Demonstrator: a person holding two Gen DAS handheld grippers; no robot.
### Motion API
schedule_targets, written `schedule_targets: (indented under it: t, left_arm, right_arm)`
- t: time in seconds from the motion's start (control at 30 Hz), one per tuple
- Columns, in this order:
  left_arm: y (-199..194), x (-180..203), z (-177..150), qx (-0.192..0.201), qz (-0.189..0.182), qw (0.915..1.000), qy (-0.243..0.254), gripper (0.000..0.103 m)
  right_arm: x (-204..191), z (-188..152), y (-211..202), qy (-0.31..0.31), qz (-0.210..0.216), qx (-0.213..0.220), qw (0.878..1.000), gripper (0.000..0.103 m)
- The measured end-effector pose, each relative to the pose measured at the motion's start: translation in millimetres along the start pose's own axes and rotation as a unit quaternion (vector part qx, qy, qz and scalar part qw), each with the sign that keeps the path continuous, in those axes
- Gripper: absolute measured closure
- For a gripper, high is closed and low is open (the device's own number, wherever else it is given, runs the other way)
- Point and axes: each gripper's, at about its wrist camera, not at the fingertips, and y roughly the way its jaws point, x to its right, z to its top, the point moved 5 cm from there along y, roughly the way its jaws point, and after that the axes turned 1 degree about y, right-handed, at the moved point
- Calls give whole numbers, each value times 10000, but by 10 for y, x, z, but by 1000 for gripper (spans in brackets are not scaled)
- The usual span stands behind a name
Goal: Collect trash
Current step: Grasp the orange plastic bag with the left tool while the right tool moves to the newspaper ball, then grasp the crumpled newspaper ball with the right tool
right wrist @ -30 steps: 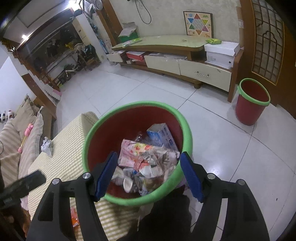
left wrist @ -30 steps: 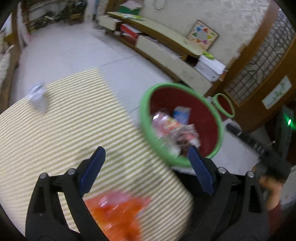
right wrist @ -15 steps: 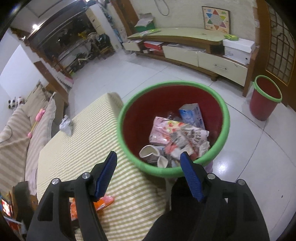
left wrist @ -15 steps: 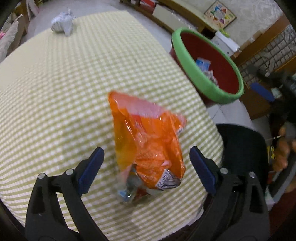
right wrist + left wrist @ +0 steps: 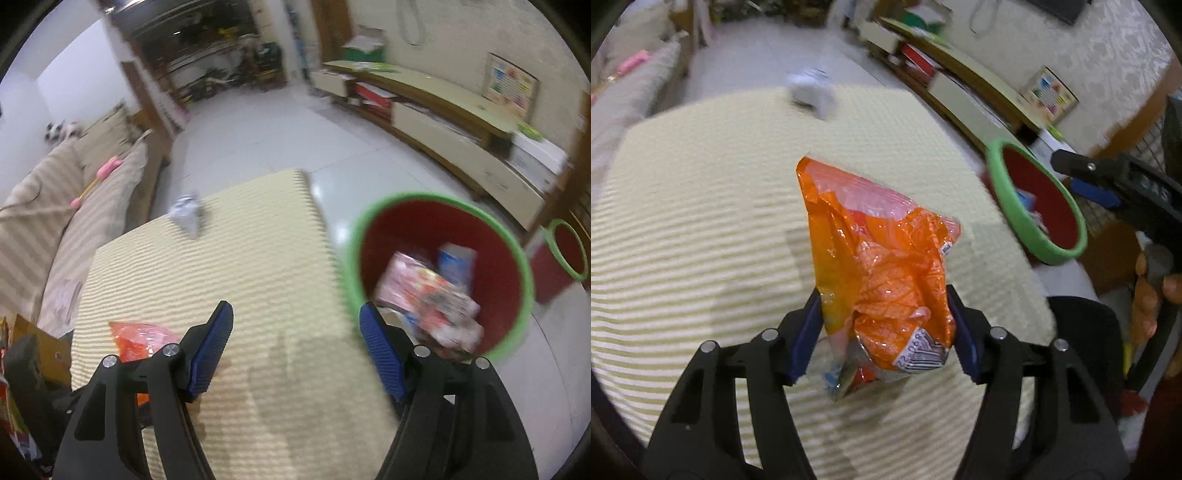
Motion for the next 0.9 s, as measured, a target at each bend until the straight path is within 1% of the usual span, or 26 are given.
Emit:
schedule_targets:
  t: [0.03,0.07,0.13,0.2,0.23,0.3,0.33,0.4,0.43,0.47,0.5,0.57,0.6,0.7,0.8,0.87,0.9]
  left_arm:
    - [-82,-167,-10,99,60,9999,-35,40]
    - [-131,-217,-46,175,141,9997,-34,40]
    - [-245,-496,-124,381,557,9977,28,40]
    - [-340,-713,-200,446,789,9959,-10,40]
    - [-362,-867,-260,461,861,9951,-149,40]
    - [-345,-1037,-302,500,862,9940,-440,40]
    - [-321,-1161,-334,480,807,9932,-683,40]
    - [-249,-1272,-334,398,746,9917,-968,40]
    - [-229,-1299,-321,399,702,9911,-1058,39]
    - [-236,-1342,-312,447,634,9902,-1163,38]
    - [-257,-1353,-311,487,619,9896,-1204,38]
    - [-251,-1308,-275,512,626,9890,-1240,37]
    - [-239,-1326,-270,507,585,9885,-1299,37]
    - [-261,-1377,-272,533,510,9874,-1403,37]
    - [-258,-1411,-277,533,502,9873,-1407,37]
    - [-270,-1413,-301,532,515,9874,-1399,36]
    - [-259,-1410,-300,529,528,9874,-1398,35]
  right_arm:
    - [-111,37,91,-61,54,-31,10000,34]
    - [-219,65,189,-118,99,-72,9999,33]
    - [-415,121,376,-227,162,-154,9995,32]
    - [-600,206,571,-319,184,-217,9991,30]
    - [-706,277,693,-358,194,-234,9989,30]
    - [-894,433,916,-371,194,-271,9988,30]
    - [-996,529,1035,-360,215,-298,9987,30]
    - [-1195,741,1274,-338,268,-324,9985,30]
    - [-1270,818,1362,-352,263,-337,9985,27]
    - [-1333,908,1478,-370,275,-379,9982,21]
    - [-1393,982,1600,-348,306,-442,9979,19]
    - [-1481,1114,1846,-317,234,-597,9974,19]
    - [-1539,1177,2005,-411,114,-701,9966,19]
    - [-1644,1247,2293,-667,-156,-877,9938,19]
    - [-1683,1268,2536,-752,-363,-1049,9910,25]
    - [-1680,1229,2658,-757,-318,-1187,9895,49]
    - [-1696,1209,2680,-767,-245,-1206,9894,50]
